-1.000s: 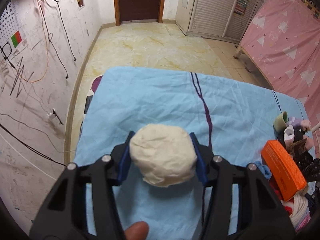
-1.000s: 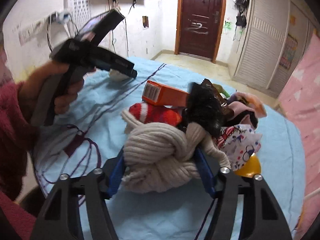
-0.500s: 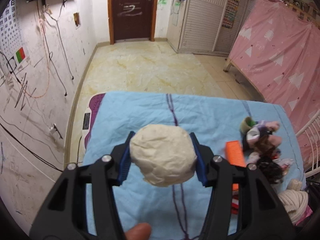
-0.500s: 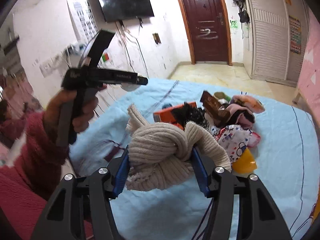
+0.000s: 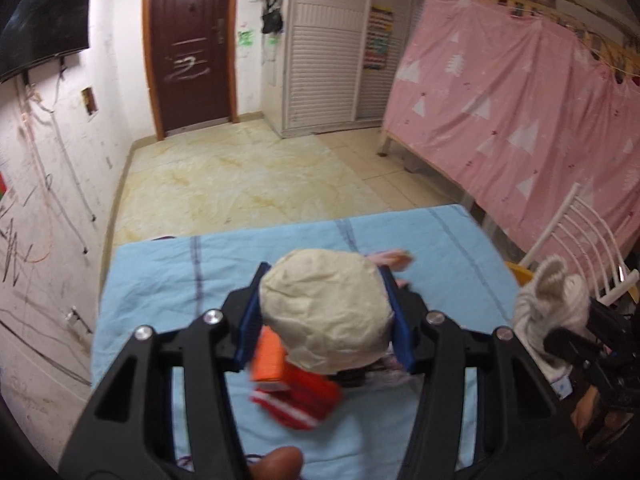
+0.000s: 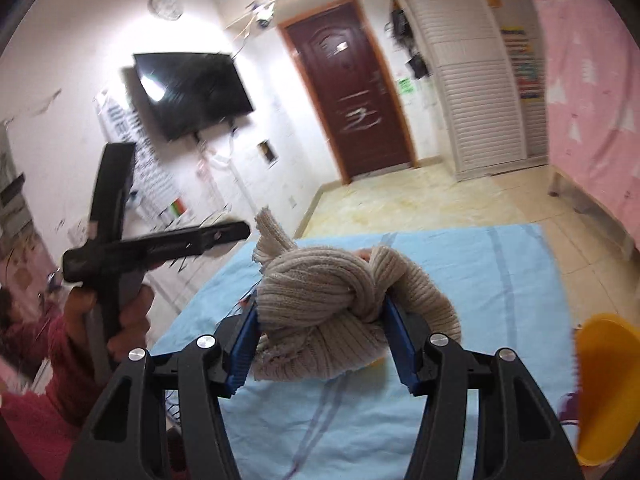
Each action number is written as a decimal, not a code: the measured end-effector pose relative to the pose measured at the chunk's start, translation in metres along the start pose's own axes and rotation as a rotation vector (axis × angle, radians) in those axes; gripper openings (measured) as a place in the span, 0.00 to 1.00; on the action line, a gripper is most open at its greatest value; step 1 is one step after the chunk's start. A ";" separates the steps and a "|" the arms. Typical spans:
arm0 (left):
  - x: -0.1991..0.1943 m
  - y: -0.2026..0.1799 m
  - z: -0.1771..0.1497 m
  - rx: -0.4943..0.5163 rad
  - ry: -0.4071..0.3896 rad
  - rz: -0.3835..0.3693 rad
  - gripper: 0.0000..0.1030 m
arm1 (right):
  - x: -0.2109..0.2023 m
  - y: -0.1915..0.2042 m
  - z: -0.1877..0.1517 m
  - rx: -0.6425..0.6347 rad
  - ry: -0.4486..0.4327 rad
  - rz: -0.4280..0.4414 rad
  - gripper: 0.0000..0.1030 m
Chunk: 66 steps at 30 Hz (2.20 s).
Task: Collect trash
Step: 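Carry paper ball and sweater to the yellow bin and release both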
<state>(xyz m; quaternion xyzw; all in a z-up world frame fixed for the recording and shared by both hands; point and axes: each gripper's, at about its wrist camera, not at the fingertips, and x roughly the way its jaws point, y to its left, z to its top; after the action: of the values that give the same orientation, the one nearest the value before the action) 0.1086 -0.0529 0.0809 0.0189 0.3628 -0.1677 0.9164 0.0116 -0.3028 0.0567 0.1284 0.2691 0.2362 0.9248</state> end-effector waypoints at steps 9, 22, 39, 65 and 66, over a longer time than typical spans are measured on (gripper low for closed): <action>0.018 -0.089 0.007 0.097 0.027 -0.089 0.50 | -0.050 -0.059 0.005 0.089 -0.131 -0.078 0.50; 0.050 -0.198 0.009 0.216 0.089 -0.206 0.50 | -0.100 -0.137 0.002 0.120 -0.197 -0.381 0.50; 0.128 -0.338 -0.011 0.374 0.267 -0.348 0.50 | -0.108 -0.251 -0.033 0.315 -0.115 -0.563 0.51; 0.129 -0.356 -0.015 0.407 0.294 -0.348 0.66 | -0.101 -0.274 -0.045 0.407 -0.093 -0.561 0.55; 0.124 -0.354 -0.014 0.406 0.285 -0.350 0.65 | -0.100 -0.273 -0.044 0.404 -0.092 -0.556 0.55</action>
<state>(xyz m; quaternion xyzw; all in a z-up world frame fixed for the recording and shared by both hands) 0.0702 -0.4206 0.0181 0.1623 0.4445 -0.3877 0.7910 0.0133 -0.5823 -0.0357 0.2412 0.2929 -0.0889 0.9209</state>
